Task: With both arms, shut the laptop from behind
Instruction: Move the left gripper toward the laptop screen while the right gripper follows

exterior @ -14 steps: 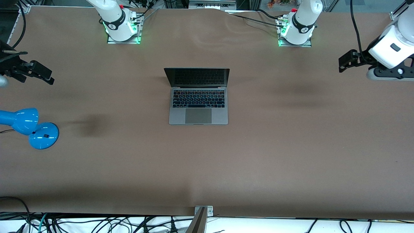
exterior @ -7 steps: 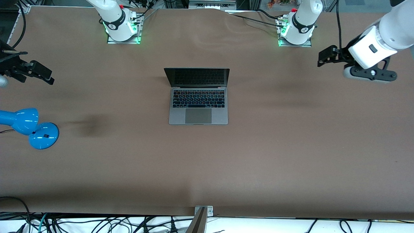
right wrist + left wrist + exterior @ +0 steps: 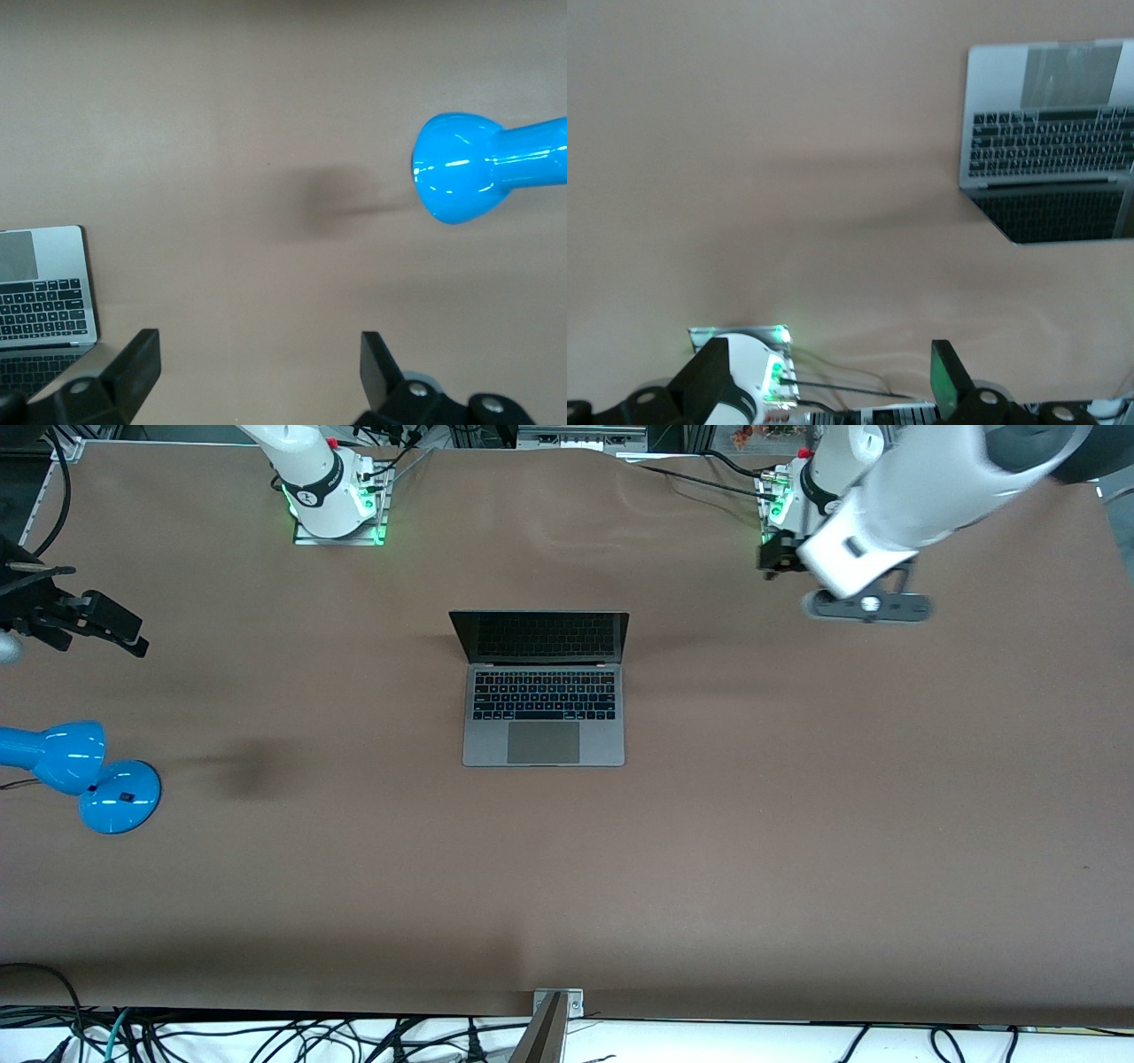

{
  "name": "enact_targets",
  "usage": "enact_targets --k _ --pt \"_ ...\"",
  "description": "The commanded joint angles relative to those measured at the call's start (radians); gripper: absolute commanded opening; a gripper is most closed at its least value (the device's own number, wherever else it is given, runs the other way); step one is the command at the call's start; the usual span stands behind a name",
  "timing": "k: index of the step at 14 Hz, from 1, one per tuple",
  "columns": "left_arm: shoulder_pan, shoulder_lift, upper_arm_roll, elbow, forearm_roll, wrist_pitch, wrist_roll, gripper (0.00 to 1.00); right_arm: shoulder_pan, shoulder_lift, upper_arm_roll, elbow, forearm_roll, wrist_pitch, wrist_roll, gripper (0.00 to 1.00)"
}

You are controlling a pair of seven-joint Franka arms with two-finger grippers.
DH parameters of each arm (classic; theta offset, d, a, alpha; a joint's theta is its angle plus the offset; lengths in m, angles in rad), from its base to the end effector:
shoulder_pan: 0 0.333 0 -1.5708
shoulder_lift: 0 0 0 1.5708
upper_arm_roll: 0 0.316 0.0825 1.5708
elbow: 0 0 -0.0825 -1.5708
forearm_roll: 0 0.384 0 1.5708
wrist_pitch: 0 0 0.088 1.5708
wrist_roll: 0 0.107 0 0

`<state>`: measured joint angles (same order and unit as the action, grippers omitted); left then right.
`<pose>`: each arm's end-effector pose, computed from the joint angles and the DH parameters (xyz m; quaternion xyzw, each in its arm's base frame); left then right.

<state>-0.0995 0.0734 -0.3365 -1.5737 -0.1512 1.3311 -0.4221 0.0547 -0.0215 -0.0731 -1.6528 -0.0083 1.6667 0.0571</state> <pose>0.4879 -0.2412 0.5701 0.9840 -0.0146 -0.1770 0.0150 0.5556 -0.0115 0.6060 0.9991 -0.0374 0.0177 0.0030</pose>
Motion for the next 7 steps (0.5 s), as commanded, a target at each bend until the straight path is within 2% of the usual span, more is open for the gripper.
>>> enact_targets --k 1,4,6,7 --pt "0.003 0.054 -0.093 0.012 -0.024 -0.013 -0.064 1.0 0.001 0.006 0.001 0.019 -0.006 -0.012 -0.011 1.0" --pt "0.001 0.081 -0.148 -0.006 -0.098 -0.004 -0.095 1.0 0.016 0.014 0.003 0.016 -0.002 -0.074 -0.016 1.0" --pt "-0.009 0.098 -0.16 -0.011 -0.14 0.005 -0.13 1.0 0.075 0.029 0.003 0.013 -0.004 -0.126 -0.023 1.0" --pt "-0.014 0.114 -0.168 -0.011 -0.165 0.006 -0.171 1.0 0.12 0.041 0.004 0.014 -0.006 -0.196 -0.014 1.0"
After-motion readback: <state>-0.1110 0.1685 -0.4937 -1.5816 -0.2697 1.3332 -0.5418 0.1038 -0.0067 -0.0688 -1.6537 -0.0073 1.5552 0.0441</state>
